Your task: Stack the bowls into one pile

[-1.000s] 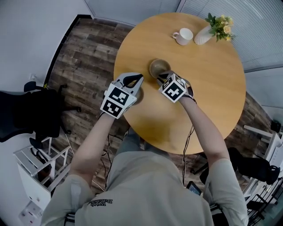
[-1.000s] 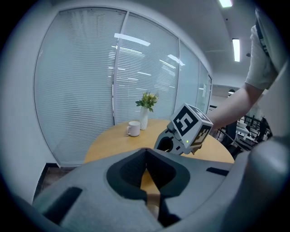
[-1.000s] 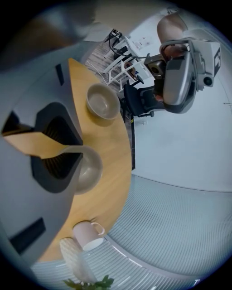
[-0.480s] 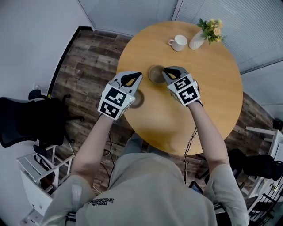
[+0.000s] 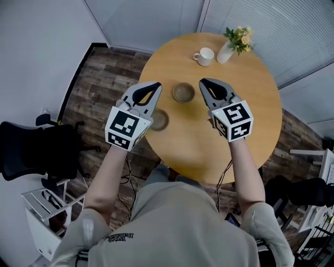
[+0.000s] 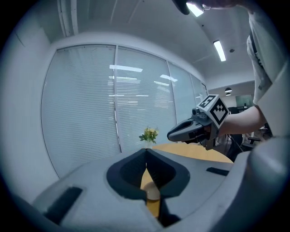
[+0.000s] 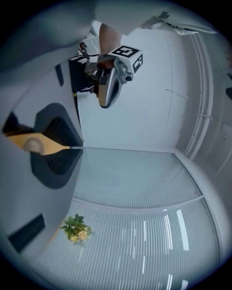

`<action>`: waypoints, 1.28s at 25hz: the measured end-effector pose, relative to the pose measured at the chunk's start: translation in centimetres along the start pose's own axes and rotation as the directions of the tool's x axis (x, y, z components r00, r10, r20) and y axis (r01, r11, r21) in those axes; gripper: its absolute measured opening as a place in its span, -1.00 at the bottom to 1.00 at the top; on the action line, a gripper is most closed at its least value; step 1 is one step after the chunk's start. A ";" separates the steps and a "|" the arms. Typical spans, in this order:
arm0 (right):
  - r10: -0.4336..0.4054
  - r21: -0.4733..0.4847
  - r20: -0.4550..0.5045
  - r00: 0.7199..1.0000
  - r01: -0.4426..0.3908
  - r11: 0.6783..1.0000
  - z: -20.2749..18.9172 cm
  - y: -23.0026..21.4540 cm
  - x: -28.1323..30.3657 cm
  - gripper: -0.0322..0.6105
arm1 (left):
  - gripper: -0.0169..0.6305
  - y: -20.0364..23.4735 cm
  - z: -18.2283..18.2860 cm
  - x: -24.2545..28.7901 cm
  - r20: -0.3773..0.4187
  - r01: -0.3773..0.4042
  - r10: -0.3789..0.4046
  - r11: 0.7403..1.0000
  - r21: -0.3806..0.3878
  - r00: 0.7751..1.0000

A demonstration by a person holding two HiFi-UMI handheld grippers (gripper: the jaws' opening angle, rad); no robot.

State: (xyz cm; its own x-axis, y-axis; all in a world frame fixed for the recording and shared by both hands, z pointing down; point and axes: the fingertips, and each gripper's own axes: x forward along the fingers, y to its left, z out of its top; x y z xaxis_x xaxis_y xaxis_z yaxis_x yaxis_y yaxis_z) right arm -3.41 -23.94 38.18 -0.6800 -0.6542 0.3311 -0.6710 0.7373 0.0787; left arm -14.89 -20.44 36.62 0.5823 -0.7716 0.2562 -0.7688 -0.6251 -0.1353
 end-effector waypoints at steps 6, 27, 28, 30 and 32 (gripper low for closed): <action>-0.053 0.084 0.139 0.989 0.041 0.996 3.5 -0.1 -5.9 -0.79 | -0.88 -1.7 4.4 -2.4 0.077 0.004 -0.007 0.999 0.035 0.997; -0.058 0.052 0.216 0.975 0.048 0.998 3.7 6.7 -15.5 -0.79 | -0.88 -6.6 6.8 -8.2 0.156 -0.064 0.062 0.998 0.007 0.986; -0.058 0.054 0.216 0.975 0.048 0.997 3.6 6.7 -15.6 -0.79 | -0.88 -6.7 6.5 -8.4 0.150 -0.067 0.065 0.998 0.006 0.987; -0.060 0.062 0.218 0.974 0.047 0.997 3.6 6.7 -15.9 -0.79 | -0.88 -6.9 6.3 -8.7 0.147 -0.068 0.068 0.998 -0.005 0.987; -0.060 0.063 0.221 0.974 0.047 0.997 3.6 6.6 -16.0 -0.79 | -0.88 -7.0 6.0 -8.9 0.146 -0.069 0.068 0.998 0.000 0.987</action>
State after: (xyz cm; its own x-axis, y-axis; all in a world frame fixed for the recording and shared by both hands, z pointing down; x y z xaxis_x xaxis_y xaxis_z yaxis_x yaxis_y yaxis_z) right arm 1.97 -9.19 29.97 -0.6872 -0.7180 0.1103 -0.7193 0.6938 0.0347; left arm -13.08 -9.89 29.57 0.5606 -0.8215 0.1041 -0.8072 -0.5702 -0.1525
